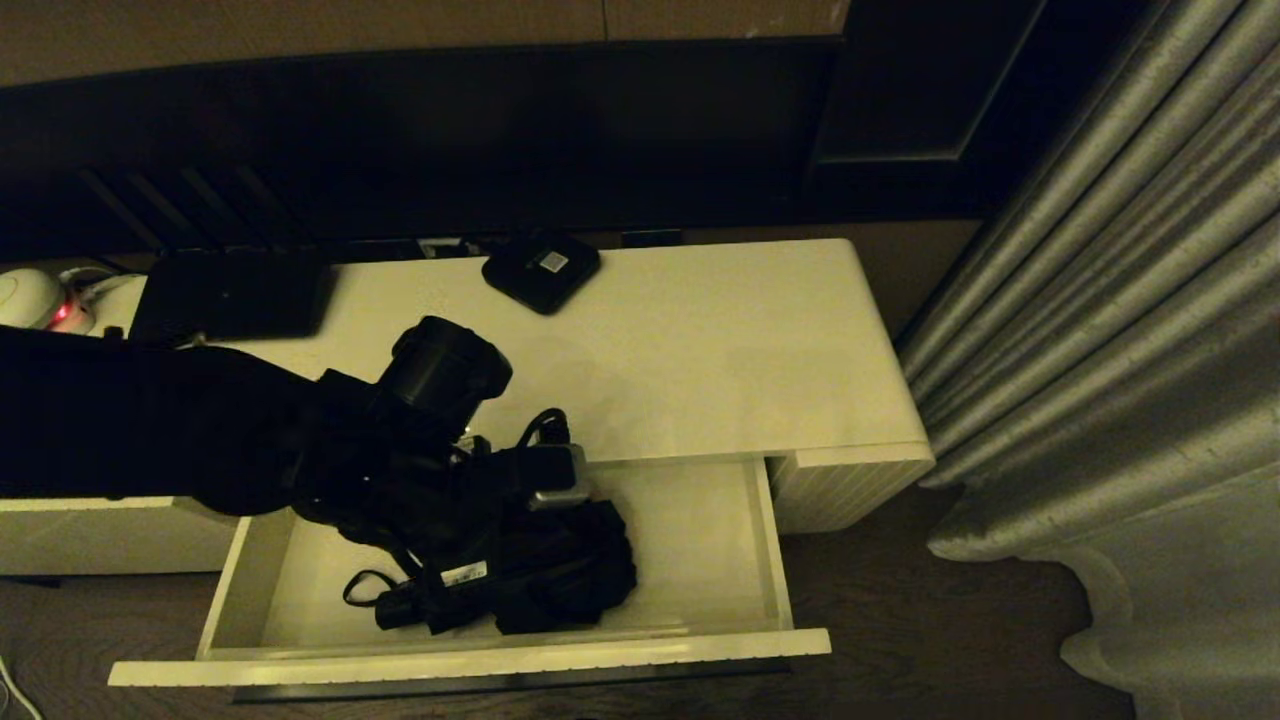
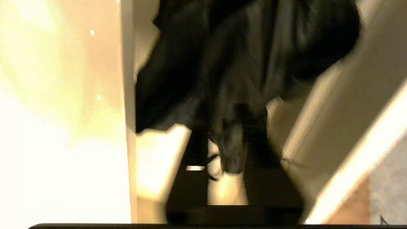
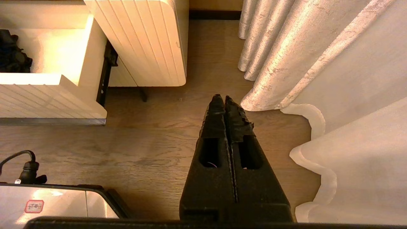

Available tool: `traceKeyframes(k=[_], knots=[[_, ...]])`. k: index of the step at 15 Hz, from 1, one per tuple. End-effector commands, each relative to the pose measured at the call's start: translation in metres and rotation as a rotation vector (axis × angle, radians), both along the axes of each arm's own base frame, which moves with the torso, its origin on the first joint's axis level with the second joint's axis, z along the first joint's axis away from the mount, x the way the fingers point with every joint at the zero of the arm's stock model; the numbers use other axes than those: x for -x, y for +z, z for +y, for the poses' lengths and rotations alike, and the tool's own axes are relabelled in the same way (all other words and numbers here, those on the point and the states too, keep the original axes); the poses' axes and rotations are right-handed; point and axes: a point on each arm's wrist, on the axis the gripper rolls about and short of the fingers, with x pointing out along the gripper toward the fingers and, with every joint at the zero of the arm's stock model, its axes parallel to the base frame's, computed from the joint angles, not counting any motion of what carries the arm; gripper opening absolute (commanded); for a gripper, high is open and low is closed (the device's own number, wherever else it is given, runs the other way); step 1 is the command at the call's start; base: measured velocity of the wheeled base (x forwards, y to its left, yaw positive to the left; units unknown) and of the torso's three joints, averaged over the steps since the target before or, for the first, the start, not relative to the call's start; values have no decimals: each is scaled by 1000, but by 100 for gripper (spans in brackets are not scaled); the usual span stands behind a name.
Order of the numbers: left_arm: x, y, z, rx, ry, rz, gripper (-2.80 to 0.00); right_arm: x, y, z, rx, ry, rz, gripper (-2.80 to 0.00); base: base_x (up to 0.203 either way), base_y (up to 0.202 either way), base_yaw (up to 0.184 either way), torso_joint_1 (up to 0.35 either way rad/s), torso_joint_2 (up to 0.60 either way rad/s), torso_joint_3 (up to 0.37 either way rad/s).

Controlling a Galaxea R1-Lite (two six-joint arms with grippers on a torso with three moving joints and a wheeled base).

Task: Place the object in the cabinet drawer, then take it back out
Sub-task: Take the umbrella out of the drawer and put it on the table

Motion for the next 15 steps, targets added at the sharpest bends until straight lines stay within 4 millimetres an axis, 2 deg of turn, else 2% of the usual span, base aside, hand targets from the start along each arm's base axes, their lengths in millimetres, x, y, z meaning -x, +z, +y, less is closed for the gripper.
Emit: traceKeyframes(k=[1, 5, 15], knots=[[6, 12, 3, 8, -4, -26, 0, 0, 0, 0, 0, 1, 2, -280, 0, 0, 0, 0, 0, 0], [2, 14, 1, 13, -4, -34, 0, 0, 0, 0, 0, 1, 2, -280, 0, 0, 0, 0, 0, 0], [-18, 0, -8, 10, -51, 76, 0, 0, 0, 0, 0, 0, 0, -280, 0, 0, 0, 0, 0, 0]])
